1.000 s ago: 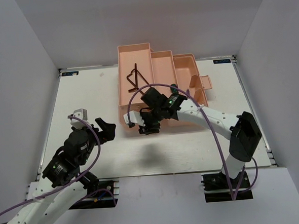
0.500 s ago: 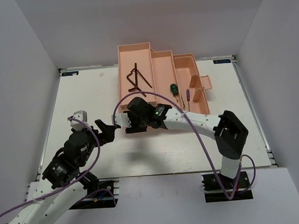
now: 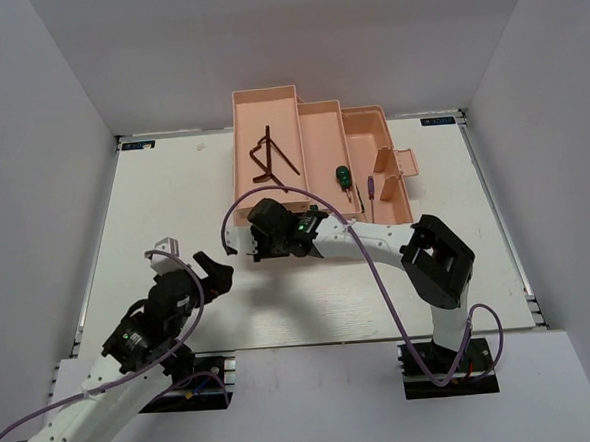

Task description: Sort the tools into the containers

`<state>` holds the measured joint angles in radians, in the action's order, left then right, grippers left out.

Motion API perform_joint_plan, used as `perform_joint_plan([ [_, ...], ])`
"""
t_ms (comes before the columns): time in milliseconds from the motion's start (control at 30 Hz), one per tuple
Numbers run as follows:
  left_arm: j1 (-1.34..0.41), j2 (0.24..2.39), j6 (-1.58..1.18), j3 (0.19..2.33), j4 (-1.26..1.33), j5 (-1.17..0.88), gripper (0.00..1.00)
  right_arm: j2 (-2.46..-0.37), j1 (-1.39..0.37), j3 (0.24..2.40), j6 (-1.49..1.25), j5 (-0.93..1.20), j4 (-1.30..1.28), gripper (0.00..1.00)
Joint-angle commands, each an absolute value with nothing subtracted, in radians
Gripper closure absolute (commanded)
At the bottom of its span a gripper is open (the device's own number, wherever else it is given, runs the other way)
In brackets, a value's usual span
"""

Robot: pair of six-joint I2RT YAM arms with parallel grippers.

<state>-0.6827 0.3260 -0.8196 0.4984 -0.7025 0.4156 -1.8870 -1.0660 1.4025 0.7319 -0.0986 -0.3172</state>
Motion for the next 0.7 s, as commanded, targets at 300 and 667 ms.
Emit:
perform_joint_plan([
  [300, -0.676, 0.477, -1.008, 0.166, -0.151, 0.315, 0.03, -1.710, -1.054, 1.588, 0.669, -0.071, -0.480, 1.00],
  [667, -0.667, 0.618, -0.847, 0.071, 0.216, 0.313, 0.50, -1.612, -1.031, 1.611, 0.600, -0.018, -0.525, 1.00],
])
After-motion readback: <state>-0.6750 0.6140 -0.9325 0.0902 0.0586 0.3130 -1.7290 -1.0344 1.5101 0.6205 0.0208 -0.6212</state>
